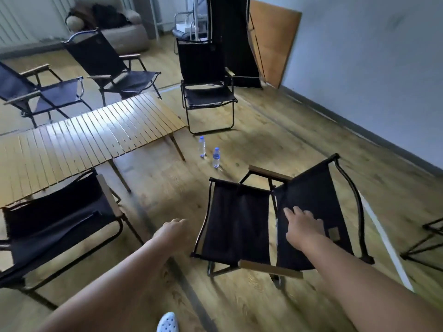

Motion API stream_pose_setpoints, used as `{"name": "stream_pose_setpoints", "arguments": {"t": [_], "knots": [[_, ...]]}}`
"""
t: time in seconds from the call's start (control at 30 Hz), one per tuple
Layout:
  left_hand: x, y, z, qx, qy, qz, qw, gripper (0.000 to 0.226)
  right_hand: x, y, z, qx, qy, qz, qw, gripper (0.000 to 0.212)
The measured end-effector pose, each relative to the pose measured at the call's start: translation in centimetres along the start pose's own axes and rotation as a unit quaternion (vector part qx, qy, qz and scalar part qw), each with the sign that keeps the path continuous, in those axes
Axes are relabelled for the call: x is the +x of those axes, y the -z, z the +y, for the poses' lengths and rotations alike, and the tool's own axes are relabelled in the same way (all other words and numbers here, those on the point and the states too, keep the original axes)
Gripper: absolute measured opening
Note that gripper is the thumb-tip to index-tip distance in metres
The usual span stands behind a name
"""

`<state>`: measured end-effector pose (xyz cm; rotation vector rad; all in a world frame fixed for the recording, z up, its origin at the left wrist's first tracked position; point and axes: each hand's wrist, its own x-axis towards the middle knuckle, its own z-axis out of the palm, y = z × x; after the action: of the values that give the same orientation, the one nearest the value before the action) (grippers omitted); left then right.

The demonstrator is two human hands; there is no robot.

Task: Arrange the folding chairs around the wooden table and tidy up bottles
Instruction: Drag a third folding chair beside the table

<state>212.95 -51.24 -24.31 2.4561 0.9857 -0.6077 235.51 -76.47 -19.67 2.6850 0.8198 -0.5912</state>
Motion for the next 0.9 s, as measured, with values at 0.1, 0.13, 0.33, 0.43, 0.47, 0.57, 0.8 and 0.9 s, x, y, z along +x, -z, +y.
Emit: {"name": "stream_pose_setpoints", "arguments": {"t": [0.1, 0.13, 0.33, 0.43, 0.47, 0.57, 0.8, 0.9], "knots": [[1.6, 0.0, 5.8, 0.04, -0.043, -0.019, 0.998, 0.053, -0.4, 0.0, 4.9, 0.018, -0.038, -0.003, 0.999, 0.071], [2.3, -0.1, 7.4, 0.045, -0.057, -0.021, 0.997, 0.055, -0.4, -0.2, 6.3, 0.027, -0.047, -0.004, 0.999, 0.071], [6.4, -0.3, 15.3, 0.058, -0.105, -0.034, 0.992, 0.068, 0.8, -0.6, 13.3, 0.055, -0.084, -0.009, 0.995, 0.071], [9.0, -0.4, 18.2, 0.057, -0.116, -0.05, 0.99, 0.07, 2.2, -0.2, 16.1, 0.056, -0.105, -0.014, 0.993, 0.067], [10.0, -0.2, 19.2, 0.058, -0.119, -0.057, 0.99, 0.07, 2.9, 0.1, 17.0, 0.054, -0.111, -0.013, 0.992, 0.064], [13.0, 0.8, 22.1, 0.053, -0.121, -0.061, 0.989, 0.068, 5.0, 1.4, 19.6, 0.043, -0.124, -0.01, 0.991, 0.063], [18.5, 3.5, 29.7, 0.008, -0.13, -0.057, 0.99, 0.065, 10.3, 4.8, 24.2, 0.079, -0.143, 0.011, 0.987, 0.06], [19.4, 3.6, 32.7, 0.003, -0.142, -0.06, 0.988, 0.063, 11.6, 4.9, 25.5, 0.084, -0.136, 0.002, 0.987, 0.062]]}}
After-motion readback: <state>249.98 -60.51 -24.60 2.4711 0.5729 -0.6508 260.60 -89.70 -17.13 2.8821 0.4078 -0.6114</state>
